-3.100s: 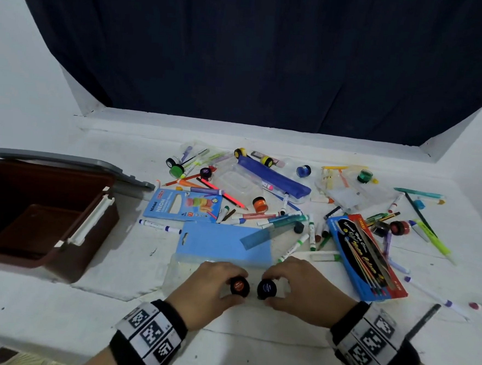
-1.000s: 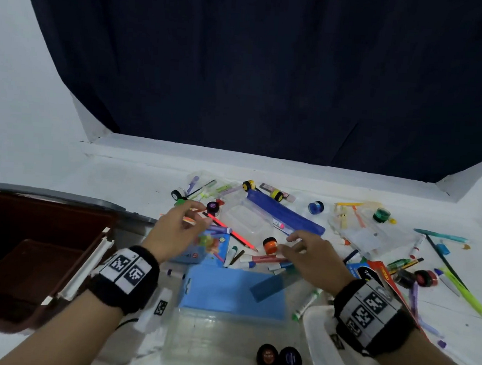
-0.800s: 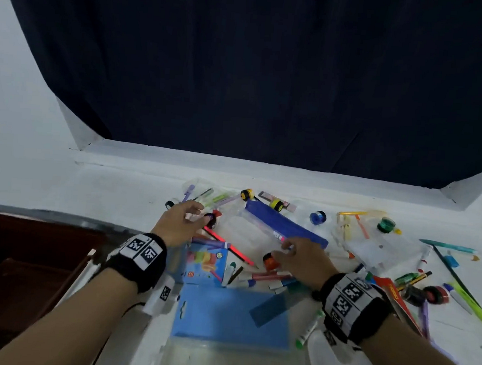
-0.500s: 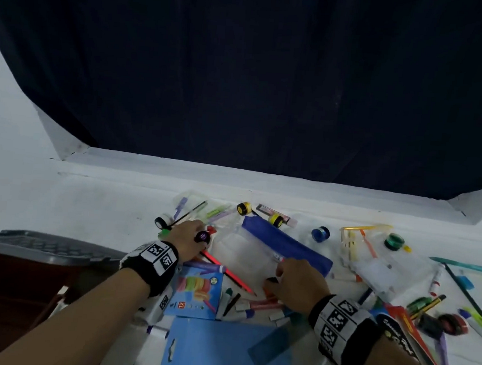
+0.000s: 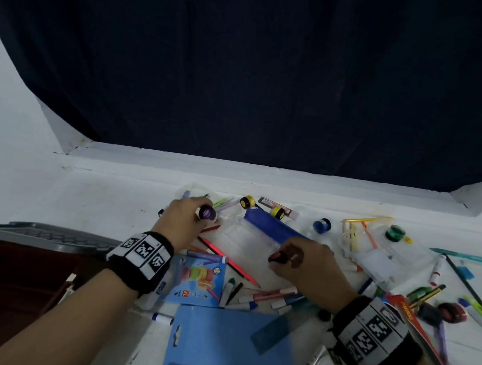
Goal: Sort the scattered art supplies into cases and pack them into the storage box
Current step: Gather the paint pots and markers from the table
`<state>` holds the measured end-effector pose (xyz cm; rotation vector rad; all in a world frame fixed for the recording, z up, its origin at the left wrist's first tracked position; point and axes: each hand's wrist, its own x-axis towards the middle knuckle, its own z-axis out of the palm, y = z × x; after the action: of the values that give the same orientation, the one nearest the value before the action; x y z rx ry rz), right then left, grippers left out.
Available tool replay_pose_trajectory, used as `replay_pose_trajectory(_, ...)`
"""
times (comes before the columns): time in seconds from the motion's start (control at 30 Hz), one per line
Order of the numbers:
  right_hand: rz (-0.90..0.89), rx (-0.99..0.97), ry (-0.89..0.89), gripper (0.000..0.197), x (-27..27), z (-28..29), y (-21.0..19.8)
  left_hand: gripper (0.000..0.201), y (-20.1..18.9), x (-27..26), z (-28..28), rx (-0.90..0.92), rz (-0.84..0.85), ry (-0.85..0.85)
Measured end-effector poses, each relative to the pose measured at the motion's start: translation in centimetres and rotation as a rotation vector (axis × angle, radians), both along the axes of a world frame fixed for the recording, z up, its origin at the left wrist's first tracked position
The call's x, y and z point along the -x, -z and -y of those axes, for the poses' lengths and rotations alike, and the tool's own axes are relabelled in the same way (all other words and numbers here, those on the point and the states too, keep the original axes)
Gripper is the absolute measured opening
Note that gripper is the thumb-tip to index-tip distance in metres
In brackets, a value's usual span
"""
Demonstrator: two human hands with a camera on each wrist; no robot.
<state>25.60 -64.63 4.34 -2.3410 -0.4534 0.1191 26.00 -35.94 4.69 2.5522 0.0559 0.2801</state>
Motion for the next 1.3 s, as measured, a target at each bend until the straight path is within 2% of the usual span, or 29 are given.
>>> replay_pose_trajectory(0.1,0.078,-0.223,0.036,0.016,2.4,0.6,-2.2,0.028,-3.6,3.7,0.9,0.107,0.151,0.02)
replay_pose_trajectory(0.2,0.073,-0.341,0.072,0.023,4.9,1.1,-3.2,0.03,-6.5,8.5,2.0,0.279,0.268,0.016)
replay_pose_trajectory(0.3,0.063,-0.402,0.089,0.033,7.7,1.7,-3.8,0.033,-7.4,13.4,3.2,0.506,0.284,0.067)
replay_pose_trajectory(0.37,0.053,-0.447,0.057,0.025,9.6,2.1,-4.1,0.034,-7.1,16.3,4.1,0.609,0.253,0.128)
replay_pose_trajectory(0.43,0.033,-0.463,0.009,0.018,11.7,2.4,-4.1,0.032,-5.9,18.7,4.9,0.579,0.204,0.177)
replay_pose_trajectory(0.53,0.014,-0.422,-0.068,0.018,14.2,2.5,-3.3,0.034,-3.2,21.7,6.0,0.443,0.103,0.159)
replay_pose_trajectory(0.77,-0.058,-0.075,-0.254,0.019,17.2,2.2,1.1,0.029,2.5,24.8,7.8,0.334,-0.082,0.155)
replay_pose_trajectory(0.93,-0.035,0.075,-0.333,0.021,18.1,2.0,3.2,0.03,5.7,25.4,8.9,0.318,-0.115,0.195)
replay_pose_trajectory(1.17,-0.057,0.224,-0.386,0.024,18.0,1.7,3.5,0.032,7.0,25.4,9.2,0.247,-0.086,0.207)
replay_pose_trajectory(1.3,-0.045,0.323,-0.384,0.029,18.0,1.3,2.6,0.031,6.3,24.9,8.7,0.192,-0.151,0.229)
